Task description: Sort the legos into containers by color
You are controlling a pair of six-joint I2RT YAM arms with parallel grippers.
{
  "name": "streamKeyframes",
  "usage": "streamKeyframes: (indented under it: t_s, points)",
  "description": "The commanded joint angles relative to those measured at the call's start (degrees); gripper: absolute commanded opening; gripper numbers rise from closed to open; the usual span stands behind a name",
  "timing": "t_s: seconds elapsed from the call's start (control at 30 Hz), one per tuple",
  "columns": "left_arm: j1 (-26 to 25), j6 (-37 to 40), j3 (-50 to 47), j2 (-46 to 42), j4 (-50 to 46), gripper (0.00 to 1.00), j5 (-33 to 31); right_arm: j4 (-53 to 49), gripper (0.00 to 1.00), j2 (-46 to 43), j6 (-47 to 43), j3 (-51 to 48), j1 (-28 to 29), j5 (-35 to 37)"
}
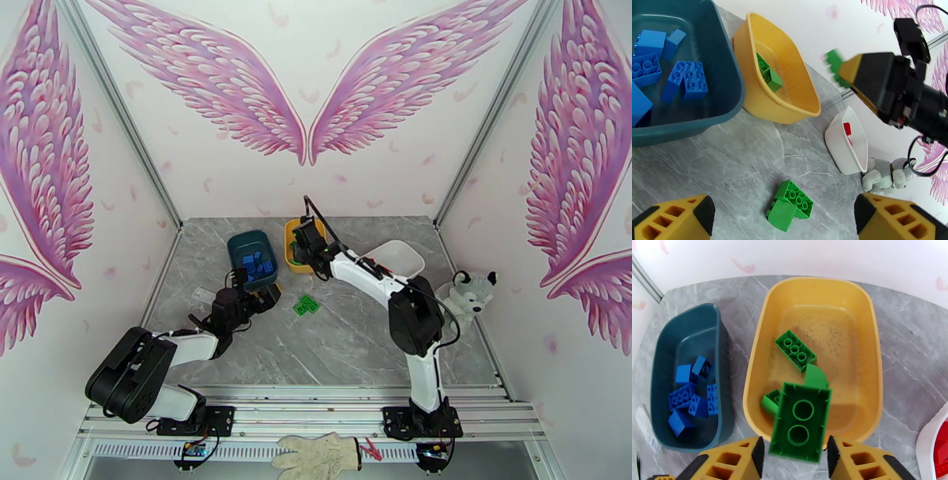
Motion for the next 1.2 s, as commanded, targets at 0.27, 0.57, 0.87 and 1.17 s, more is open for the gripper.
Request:
streamKeyframes:
  t_s: [0.27, 0.57, 0.87, 1.17]
  points:
    - [-0.3, 0.5, 0.9, -2.8, -0.5, 0.99, -0.6, 1.4, 0.69, -9.6, -2.3, -10.5, -0.1, -5.8]
    - [-0.8, 0.5, 1.1, -2.7, -0.7, 0.99, -1.2, 8.6, 0.69, -20.3, -3.2, -32.5, 1.1, -9.3]
    - [-2.8, 0.8, 1.6, -2.1, -0.7, 0.99, -2.7, 17.0, 0.76, -22.5, -1.8, -48.9, 6.4, -6.2]
    - [-4.6, 0.5, 3.3, 2.0, 0.7, 0.99, -2.9, 20.2, 0.66, -18.1, -1.3, -50.8, 7.6, -3.8]
